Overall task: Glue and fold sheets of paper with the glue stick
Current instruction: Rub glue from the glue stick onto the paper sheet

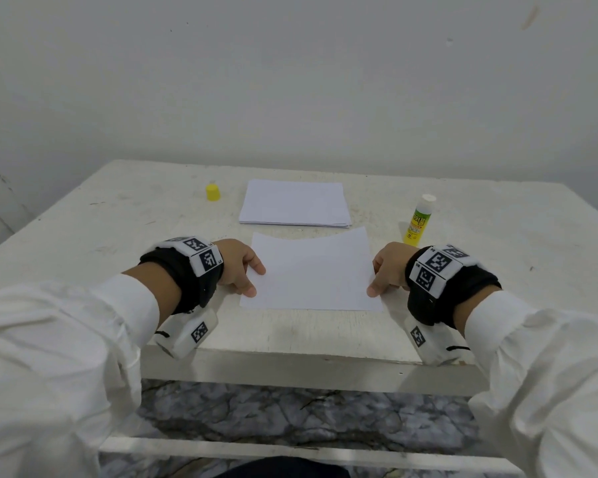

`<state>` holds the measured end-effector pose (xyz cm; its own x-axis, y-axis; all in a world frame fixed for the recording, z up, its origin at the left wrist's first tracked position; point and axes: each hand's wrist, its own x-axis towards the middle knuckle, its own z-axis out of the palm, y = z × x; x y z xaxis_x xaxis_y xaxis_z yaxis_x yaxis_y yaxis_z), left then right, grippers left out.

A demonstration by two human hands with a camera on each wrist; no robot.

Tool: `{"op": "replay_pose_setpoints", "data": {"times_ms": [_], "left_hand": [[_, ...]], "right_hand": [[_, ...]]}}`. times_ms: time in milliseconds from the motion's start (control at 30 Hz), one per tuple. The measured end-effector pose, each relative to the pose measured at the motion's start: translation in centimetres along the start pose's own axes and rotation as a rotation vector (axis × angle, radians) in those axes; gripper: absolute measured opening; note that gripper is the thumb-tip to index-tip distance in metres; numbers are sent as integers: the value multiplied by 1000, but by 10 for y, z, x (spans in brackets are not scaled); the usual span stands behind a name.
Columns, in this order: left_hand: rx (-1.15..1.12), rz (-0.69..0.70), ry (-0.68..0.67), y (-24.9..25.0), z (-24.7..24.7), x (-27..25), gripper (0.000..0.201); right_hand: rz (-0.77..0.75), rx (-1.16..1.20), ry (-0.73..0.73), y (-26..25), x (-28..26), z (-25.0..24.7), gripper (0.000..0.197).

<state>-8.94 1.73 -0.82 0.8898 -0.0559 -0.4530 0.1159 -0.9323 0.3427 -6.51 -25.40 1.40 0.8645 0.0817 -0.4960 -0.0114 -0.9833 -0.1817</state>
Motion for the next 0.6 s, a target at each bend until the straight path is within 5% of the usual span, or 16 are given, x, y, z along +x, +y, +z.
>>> {"op": "replay_pose_setpoints", "data": {"times_ms": [167,333,500,600], "left_hand": [[-16,-9,12,0,0,-2,42],[138,-39,3,3,0,-1,79],[365,-93,-50,-2,-4,4,96],[571,-48,-72,0,-6,8,100]], "right_hand": [[-9,-34,0,-1,0,0,27],[7,-111,6,-4,3,3,33],[62,-165,69,-9,3,2,81],[-9,-291,10,-27,9,3,63]]}}
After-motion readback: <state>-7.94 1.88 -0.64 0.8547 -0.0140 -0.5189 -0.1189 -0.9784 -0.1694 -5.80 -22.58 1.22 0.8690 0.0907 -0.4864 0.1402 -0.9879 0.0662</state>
